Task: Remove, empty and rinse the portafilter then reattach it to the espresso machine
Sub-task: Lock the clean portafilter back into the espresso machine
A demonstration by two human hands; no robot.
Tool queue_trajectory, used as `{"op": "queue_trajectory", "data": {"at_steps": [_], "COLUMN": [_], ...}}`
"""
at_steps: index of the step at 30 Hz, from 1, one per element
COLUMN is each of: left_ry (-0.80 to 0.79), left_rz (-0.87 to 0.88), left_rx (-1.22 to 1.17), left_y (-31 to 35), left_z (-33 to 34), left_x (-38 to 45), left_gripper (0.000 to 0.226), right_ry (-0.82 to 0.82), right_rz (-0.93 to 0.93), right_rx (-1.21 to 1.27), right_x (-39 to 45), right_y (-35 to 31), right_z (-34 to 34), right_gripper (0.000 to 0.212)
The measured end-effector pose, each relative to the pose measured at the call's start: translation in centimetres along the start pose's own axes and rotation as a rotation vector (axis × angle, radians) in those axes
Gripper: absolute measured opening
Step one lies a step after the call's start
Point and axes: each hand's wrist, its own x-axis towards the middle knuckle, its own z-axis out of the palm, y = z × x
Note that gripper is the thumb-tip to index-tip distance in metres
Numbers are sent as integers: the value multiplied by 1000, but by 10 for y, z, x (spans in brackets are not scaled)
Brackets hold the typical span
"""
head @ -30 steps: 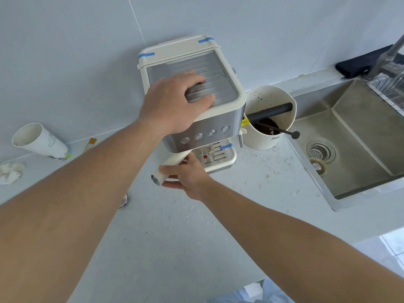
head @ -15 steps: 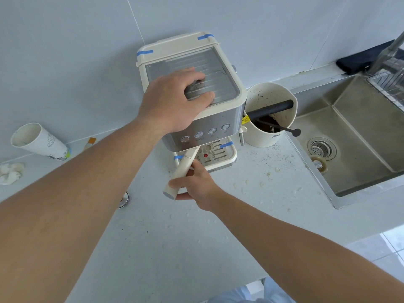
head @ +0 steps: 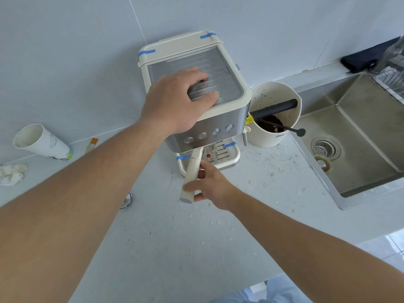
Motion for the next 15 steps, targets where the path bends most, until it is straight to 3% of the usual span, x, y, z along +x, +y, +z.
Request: {"op": "queue_trajectory", "data": {"at_steps": [4, 10, 15], "left_ry": [-7, -21, -33], "left_rz": [-16, -23, -42], "left_rx": [10, 7, -3], "left_y": [-1, -1, -1], "left_z": [0, 0, 0], "left_x": [1, 1, 2], "left_gripper": [51, 51, 53], "right_ry": [45, 128, 198], "right_rz": [-38, -67, -122], "right_rx": [127, 260, 375], "right_x": [10, 23, 38], "right_y": [3, -4, -10], "right_z": [24, 57, 82], "right_gripper": [52, 57, 49]}}
